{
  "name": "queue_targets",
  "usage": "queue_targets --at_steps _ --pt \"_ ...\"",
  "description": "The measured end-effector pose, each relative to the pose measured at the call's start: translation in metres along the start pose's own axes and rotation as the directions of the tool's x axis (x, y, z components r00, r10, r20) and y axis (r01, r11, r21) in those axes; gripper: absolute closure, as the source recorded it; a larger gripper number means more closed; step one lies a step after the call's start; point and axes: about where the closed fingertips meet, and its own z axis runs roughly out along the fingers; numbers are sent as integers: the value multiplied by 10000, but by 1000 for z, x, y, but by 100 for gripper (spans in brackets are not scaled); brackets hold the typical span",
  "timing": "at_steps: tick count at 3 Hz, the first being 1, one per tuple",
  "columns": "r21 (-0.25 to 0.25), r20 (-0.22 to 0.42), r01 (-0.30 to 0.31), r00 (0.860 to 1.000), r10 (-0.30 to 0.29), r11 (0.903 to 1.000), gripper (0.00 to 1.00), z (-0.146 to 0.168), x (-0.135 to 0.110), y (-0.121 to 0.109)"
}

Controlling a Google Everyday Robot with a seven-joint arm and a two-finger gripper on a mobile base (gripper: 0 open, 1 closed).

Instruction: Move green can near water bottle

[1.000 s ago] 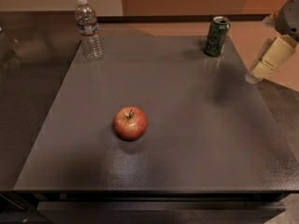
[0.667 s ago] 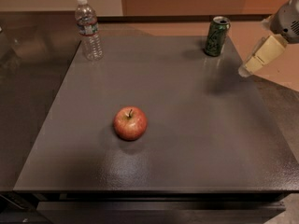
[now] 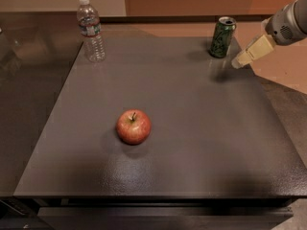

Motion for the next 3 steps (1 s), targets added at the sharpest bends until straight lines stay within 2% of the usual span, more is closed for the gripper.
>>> queue_targets --at_steps 1,2,3 --pt "478 659 -245 9976 214 9986 0 25 -7 -30" --pt "670 1332 -634 9896 541 9957 0 51 -15 -57" --pt "469 1857 -1046 9781 942 9934 0 77 -24 -74"
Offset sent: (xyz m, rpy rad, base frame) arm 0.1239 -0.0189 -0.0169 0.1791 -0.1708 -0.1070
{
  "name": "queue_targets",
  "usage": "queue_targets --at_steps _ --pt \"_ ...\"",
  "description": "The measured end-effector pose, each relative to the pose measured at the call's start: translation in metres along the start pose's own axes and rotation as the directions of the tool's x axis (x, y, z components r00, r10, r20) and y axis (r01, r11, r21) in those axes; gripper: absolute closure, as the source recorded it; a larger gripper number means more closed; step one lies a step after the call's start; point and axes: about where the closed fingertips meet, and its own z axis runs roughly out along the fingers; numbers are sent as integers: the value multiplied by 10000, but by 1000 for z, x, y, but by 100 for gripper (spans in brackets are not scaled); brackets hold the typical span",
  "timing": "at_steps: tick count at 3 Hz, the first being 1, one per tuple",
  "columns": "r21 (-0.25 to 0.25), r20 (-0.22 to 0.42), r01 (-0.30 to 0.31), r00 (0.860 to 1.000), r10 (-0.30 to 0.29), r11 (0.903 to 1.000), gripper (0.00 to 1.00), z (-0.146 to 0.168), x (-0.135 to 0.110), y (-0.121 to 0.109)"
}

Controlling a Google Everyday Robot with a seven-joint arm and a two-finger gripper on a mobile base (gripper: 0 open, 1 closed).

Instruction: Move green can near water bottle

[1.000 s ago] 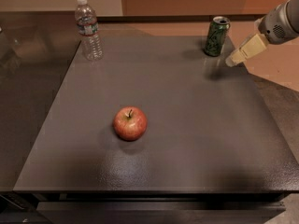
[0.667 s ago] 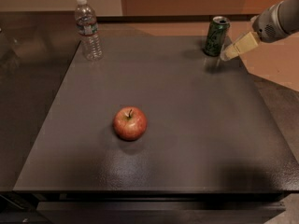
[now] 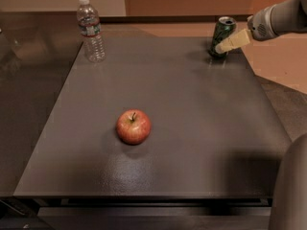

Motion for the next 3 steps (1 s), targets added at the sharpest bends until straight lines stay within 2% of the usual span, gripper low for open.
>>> queue_targets --at_steps 1,2,3 --pt "-301 422 -293 9986 305 9991 0 24 -10 -4" --pt "-643 670 -356 9970 399 9973 16 37 -20 0" --pt "-948 712 -432 9962 500 9946 39 41 -25 7"
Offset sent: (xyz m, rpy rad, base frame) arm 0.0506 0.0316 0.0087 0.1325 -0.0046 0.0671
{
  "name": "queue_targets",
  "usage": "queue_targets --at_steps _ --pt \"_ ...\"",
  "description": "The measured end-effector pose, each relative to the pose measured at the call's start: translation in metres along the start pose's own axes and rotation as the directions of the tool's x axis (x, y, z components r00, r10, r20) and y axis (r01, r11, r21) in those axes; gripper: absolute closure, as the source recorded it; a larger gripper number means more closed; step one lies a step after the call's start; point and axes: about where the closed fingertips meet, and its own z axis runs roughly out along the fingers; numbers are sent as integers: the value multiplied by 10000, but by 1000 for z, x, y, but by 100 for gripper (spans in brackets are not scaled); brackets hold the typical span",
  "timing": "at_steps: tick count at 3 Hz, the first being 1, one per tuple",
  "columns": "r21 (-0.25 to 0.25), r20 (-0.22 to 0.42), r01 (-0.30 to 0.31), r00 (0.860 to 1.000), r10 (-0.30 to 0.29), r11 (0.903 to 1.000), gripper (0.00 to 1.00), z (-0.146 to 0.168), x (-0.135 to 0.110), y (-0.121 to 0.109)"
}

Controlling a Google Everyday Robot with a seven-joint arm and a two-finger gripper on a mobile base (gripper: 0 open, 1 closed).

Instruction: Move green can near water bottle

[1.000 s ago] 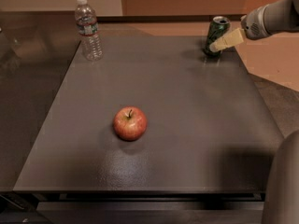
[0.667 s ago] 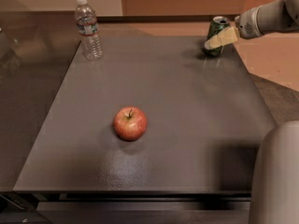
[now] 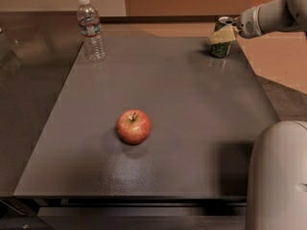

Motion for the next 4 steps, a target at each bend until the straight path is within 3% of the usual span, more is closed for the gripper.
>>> queue_targets --at_steps 2,3,4 --pt "-508 57 140 9999 -137 9986 85 -5 -15 19" --pt "-656 266 692 9974 -676 9954 100 -9 -37 37" --pt "-679 696 1409 9882 -1362 9877 100 -13 -65 64"
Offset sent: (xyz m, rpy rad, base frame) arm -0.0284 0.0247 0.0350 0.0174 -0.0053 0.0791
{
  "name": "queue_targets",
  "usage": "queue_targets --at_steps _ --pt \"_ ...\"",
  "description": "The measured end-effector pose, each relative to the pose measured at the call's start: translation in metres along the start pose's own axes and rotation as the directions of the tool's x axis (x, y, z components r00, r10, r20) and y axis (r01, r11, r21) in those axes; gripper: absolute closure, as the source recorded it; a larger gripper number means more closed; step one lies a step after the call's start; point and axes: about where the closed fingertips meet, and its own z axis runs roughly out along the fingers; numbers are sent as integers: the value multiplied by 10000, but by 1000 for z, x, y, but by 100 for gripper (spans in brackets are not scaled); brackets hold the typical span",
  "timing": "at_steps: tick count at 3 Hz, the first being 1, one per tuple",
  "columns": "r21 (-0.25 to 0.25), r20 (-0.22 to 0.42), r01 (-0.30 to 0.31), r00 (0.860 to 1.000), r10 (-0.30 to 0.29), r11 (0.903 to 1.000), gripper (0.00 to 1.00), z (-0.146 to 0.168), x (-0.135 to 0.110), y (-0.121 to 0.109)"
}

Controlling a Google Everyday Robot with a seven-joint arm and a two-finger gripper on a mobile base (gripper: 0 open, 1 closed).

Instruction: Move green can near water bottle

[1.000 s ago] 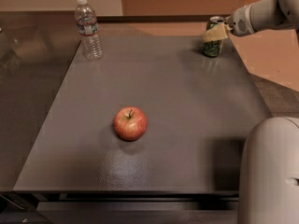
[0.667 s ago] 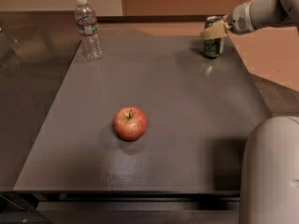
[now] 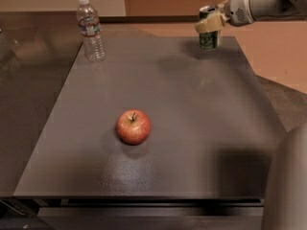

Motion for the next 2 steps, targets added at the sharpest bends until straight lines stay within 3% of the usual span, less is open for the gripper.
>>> queue_targets --at_steps 2 --pt "347 910 985 9907 -1013 9945 100 18 -46 55"
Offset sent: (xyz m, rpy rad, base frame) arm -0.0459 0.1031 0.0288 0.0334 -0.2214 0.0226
